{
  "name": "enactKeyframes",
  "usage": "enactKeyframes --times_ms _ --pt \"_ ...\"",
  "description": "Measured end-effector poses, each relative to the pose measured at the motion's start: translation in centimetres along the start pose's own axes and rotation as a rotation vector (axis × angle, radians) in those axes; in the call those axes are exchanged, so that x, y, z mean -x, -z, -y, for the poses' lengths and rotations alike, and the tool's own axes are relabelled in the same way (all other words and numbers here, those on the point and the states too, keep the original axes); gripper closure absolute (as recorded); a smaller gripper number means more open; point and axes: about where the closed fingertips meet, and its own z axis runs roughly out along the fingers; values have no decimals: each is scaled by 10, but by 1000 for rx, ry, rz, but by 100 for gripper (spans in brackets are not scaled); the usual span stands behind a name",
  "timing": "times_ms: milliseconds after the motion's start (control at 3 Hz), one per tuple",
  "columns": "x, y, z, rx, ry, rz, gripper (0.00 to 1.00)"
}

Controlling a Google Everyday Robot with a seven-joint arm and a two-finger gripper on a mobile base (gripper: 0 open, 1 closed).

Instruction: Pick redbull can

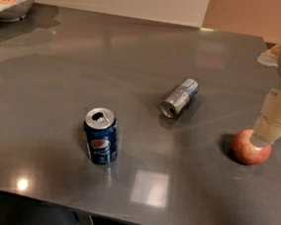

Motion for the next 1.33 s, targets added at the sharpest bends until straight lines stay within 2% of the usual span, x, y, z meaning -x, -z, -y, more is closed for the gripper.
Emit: enactKeyframes --times_ms 333,667,1000,1333 --pt "0 0 0 0 0 0 0" --pt "4 0 3 5 26 19 0" --pt "22 -15 17 41 99 57 0" --pt "45 -39 42 69 187 94 0"
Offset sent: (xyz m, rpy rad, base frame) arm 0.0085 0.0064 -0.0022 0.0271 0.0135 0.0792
